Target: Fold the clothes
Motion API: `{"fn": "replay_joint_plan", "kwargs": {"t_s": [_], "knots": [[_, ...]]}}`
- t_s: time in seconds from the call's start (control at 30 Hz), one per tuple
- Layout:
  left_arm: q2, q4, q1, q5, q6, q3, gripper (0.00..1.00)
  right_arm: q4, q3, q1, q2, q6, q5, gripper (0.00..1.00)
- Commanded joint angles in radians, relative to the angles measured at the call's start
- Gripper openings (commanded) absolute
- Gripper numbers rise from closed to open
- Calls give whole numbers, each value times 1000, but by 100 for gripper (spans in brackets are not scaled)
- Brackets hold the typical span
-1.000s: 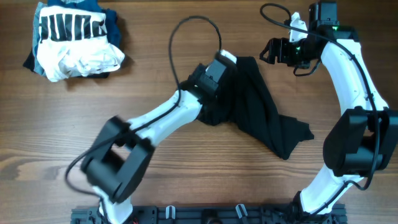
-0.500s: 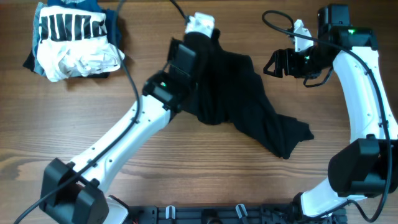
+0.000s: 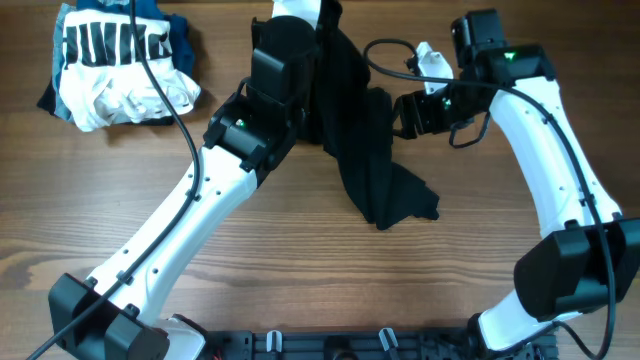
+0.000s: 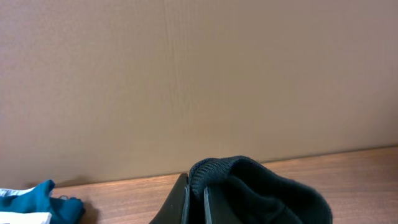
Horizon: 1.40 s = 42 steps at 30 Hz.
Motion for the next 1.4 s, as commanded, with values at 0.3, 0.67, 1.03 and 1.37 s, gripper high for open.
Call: {"fn": "replay_joint_plan", "kwargs": {"t_s": [0.3,0.67,1.03,1.37], "knots": [[-24,11,68,-24,-22,25,4,249,-416,100,-5,103,-24,65],[-24,-28,65,-25,-77,25,4,577,-534,166,-4,261,125,4],[-71,-102,66,-182,-69,25,4,212,-96,-132,-188,150,114,4],[-313,-262,34,-196,-69,25,4,-149,237,-306,-269,95,114,4]]}}
